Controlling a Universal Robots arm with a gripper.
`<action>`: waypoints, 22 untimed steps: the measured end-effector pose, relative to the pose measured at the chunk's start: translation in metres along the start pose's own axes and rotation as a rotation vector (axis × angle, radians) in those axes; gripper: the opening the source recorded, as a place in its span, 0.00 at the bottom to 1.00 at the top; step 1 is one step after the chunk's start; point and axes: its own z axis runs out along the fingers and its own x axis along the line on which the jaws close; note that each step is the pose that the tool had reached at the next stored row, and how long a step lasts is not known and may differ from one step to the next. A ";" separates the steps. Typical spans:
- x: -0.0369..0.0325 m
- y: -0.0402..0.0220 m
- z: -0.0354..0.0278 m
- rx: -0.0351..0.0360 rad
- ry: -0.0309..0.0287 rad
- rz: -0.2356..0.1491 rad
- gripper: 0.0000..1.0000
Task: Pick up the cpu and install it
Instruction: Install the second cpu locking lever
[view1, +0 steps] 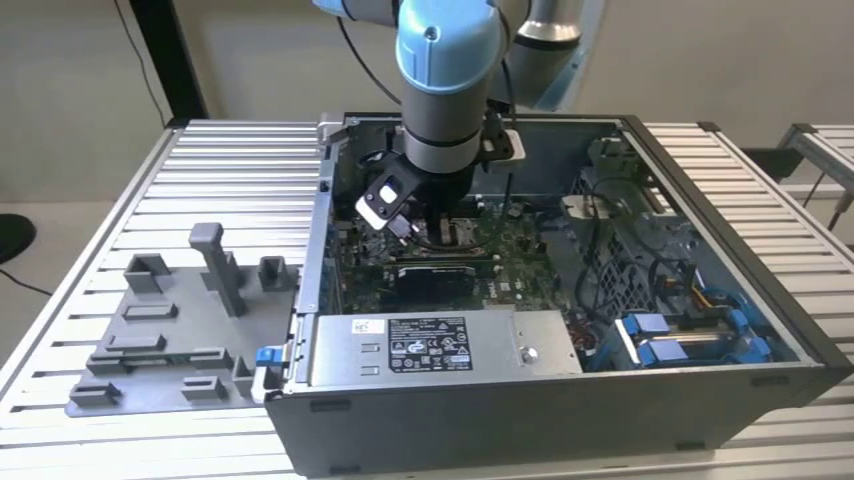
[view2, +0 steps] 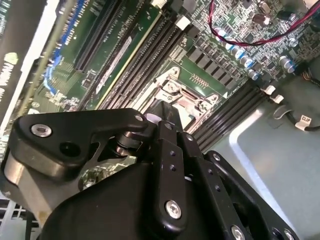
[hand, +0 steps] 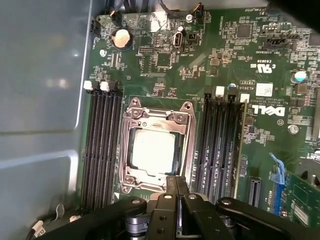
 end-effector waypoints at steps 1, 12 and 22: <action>0.0006 -0.0001 0.0011 -0.0002 0.0017 0.000 0.00; 0.0032 -0.0142 0.0103 -0.0010 0.0096 0.001 0.00; 0.0047 -0.0200 0.0047 -0.0047 0.0317 0.009 0.00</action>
